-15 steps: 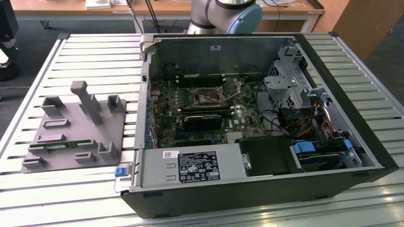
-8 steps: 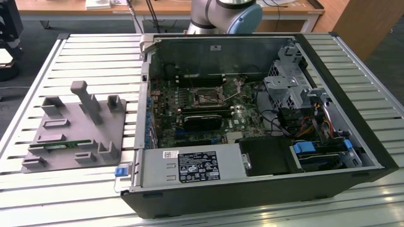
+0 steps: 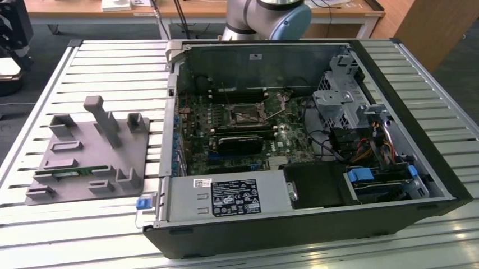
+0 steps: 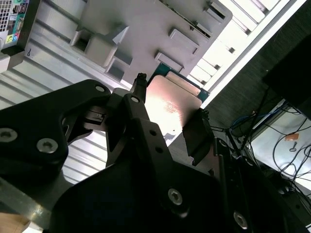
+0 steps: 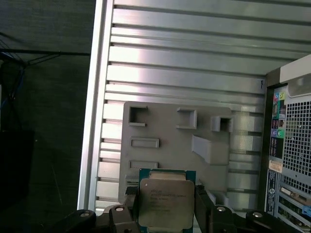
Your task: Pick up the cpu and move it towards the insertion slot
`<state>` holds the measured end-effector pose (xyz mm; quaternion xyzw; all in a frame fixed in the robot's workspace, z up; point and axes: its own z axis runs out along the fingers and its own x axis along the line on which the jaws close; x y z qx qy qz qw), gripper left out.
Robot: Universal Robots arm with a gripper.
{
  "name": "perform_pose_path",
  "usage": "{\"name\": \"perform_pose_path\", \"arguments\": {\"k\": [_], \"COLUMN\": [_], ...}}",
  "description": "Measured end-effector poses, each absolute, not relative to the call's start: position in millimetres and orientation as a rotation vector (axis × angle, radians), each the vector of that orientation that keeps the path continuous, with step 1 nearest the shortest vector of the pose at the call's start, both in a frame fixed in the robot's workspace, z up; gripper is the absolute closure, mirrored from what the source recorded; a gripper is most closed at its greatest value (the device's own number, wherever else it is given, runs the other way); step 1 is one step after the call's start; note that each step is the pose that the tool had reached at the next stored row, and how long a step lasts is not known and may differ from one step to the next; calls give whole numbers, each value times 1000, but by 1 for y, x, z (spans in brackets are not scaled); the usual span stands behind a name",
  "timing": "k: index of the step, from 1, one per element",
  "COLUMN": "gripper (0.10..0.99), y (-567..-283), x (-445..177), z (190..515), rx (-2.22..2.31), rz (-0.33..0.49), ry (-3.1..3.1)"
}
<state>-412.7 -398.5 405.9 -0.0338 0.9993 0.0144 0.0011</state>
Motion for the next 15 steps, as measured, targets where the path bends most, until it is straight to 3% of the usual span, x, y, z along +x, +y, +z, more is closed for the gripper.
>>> {"name": "perform_pose_path", "arguments": {"k": [15], "gripper": [537], "y": [-398], "x": [-397], "z": [406], "rx": [-106], "rz": [45], "ry": [3137]}}
